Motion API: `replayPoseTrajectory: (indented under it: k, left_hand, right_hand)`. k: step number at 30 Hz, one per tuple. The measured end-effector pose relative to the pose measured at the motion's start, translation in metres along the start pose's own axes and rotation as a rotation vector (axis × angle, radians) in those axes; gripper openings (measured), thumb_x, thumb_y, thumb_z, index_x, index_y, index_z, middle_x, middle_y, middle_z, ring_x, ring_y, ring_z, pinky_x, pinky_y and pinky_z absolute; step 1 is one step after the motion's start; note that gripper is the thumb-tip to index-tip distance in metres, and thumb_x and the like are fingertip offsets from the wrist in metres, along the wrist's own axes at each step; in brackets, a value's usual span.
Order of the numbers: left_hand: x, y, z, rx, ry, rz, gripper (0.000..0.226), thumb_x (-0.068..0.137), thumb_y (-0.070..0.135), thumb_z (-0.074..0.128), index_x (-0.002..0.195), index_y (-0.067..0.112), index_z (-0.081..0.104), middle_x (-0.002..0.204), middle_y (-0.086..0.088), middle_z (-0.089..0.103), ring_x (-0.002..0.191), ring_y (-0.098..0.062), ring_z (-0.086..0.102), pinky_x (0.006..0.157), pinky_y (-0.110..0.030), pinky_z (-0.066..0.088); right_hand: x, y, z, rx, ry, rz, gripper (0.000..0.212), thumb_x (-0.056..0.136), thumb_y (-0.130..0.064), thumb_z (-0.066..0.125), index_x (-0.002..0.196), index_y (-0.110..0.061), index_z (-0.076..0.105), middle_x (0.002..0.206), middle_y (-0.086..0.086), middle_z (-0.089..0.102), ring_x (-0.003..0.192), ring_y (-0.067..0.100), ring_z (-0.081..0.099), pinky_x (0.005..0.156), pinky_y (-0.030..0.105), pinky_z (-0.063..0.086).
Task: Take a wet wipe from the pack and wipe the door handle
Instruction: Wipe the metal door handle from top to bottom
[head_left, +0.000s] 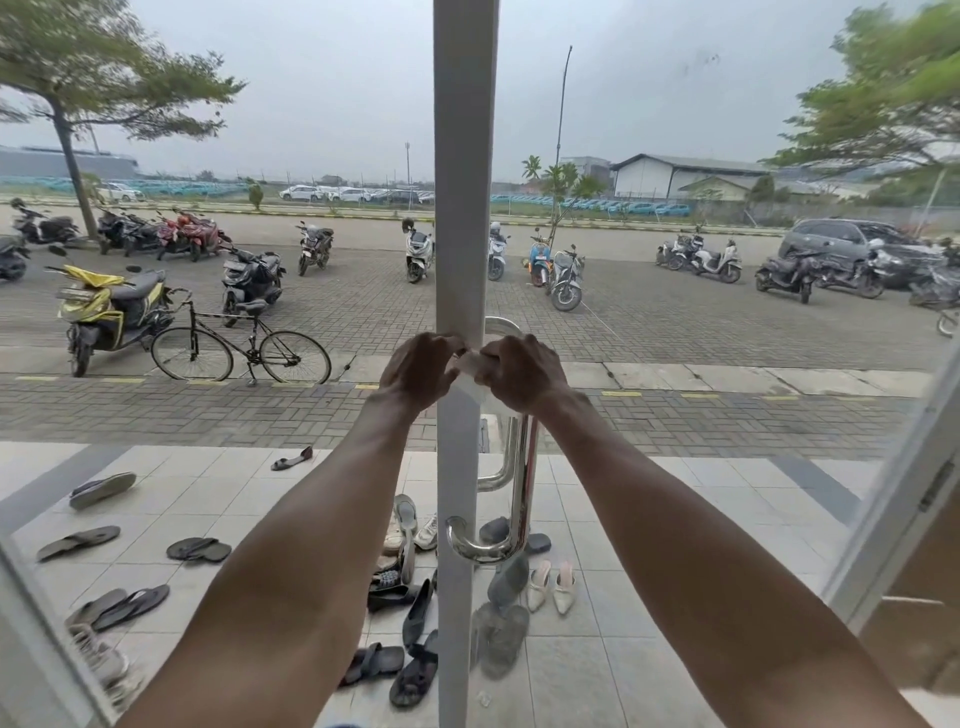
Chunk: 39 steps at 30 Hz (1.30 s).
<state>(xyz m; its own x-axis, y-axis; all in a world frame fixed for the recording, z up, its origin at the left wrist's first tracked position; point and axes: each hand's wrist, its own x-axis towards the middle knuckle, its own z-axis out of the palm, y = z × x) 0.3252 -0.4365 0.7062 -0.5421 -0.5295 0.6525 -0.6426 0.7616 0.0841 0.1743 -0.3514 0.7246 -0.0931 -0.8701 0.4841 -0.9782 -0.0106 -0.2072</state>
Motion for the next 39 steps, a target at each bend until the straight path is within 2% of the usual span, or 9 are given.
replayPoseTrajectory:
  k: [2,7,13,17,22,25,27,32,39]
  left_hand:
    - [0.002,-0.002,0.001,-0.027,-0.013,-0.023,0.032,0.079,0.012,0.076,0.110,0.020,0.070,0.108,-0.001,0.076,0.097,-0.026,0.072,0.082,-0.039,0.058]
    - [0.006,-0.006,0.001,-0.049,-0.020,-0.043,0.033,0.075,0.009,0.075,0.106,0.020,0.073,0.104,-0.007,0.077,0.099,-0.030,0.071,0.082,-0.040,0.057]
    - [0.011,-0.008,0.003,-0.054,-0.011,-0.073,0.043,0.071,-0.010,0.057,0.103,0.012,0.075,0.099,-0.016,0.076,0.097,-0.036,0.071,0.079,-0.043,0.059]
    - [0.016,0.000,0.004,-0.058,-0.017,-0.110,0.038,0.072,-0.009,0.058,0.097,0.013,0.077,0.094,-0.017,0.075,0.093,-0.036,0.070,0.077,-0.041,0.059]
    - [0.016,0.000,0.003,-0.093,-0.023,-0.117,0.041,0.070,-0.010,0.062,0.098,0.015,0.078,0.097,-0.013,0.077,0.095,-0.032,0.071,0.083,-0.038,0.059]
    - [0.014,0.001,0.002,-0.126,-0.027,-0.121,0.029,0.073,0.003,0.069,0.098,0.016,0.078,0.095,-0.011,0.077,0.092,-0.029,0.072,0.081,-0.038,0.060]
    - [0.013,0.001,0.002,-0.145,-0.030,-0.099,0.023,0.073,0.015,0.076,0.096,0.016,0.077,0.092,-0.010,0.077,0.088,-0.027,0.073,0.077,-0.037,0.060]
    - [0.008,0.001,0.004,-0.159,0.006,-0.032,0.025,0.074,0.008,0.070,0.098,0.016,0.077,0.092,-0.006,0.078,0.087,-0.021,0.074,0.080,-0.035,0.059]
    - [0.008,-0.003,0.013,-0.152,0.006,-0.089,0.029,0.071,0.010,0.073,0.097,0.022,0.076,0.091,0.001,0.078,0.089,-0.018,0.074,0.082,-0.032,0.059]
  right_hand:
    - [-0.001,0.000,-0.001,-0.035,0.013,-0.003,0.022,0.086,-0.035,0.067,0.098,-0.018,0.075,0.099,0.009,0.074,0.093,0.032,0.068,0.071,0.031,0.042]
    - [0.012,-0.018,0.004,-0.100,0.043,0.008,0.042,0.087,-0.053,0.063,0.093,-0.014,0.077,0.098,0.013,0.072,0.094,0.032,0.068,0.072,0.034,0.044]
    - [0.007,-0.025,0.010,-0.147,0.080,-0.025,0.035,0.089,-0.045,0.069,0.105,-0.014,0.074,0.105,0.014,0.074,0.100,0.033,0.070,0.083,0.038,0.052]
    - [-0.006,-0.005,0.008,-0.115,0.086,-0.096,0.027,0.092,-0.036,0.068,0.111,-0.017,0.070,0.103,0.012,0.074,0.098,0.032,0.070,0.080,0.036,0.049]
    - [-0.004,-0.002,-0.001,-0.142,0.039,-0.090,0.026,0.088,-0.033,0.075,0.105,-0.014,0.073,0.100,0.010,0.075,0.095,0.030,0.070,0.077,0.034,0.047]
    - [0.006,-0.013,-0.004,-0.137,0.026,-0.048,0.039,0.082,-0.045,0.076,0.099,-0.010,0.075,0.097,0.012,0.071,0.093,0.029,0.068,0.071,0.030,0.040]
    - [0.011,-0.019,-0.003,-0.110,0.028,-0.037,0.038,0.083,-0.047,0.072,0.091,-0.010,0.075,0.093,0.012,0.070,0.090,0.029,0.067,0.069,0.030,0.041]
    - [0.004,-0.014,0.002,-0.131,0.082,-0.088,0.040,0.082,-0.040,0.077,0.113,-0.015,0.072,0.103,0.015,0.074,0.101,0.033,0.069,0.083,0.036,0.050]
    - [-0.015,0.008,0.011,-0.113,0.200,-0.095,0.032,0.085,-0.038,0.074,0.109,-0.017,0.069,0.094,0.012,0.076,0.091,0.036,0.071,0.076,0.037,0.052]
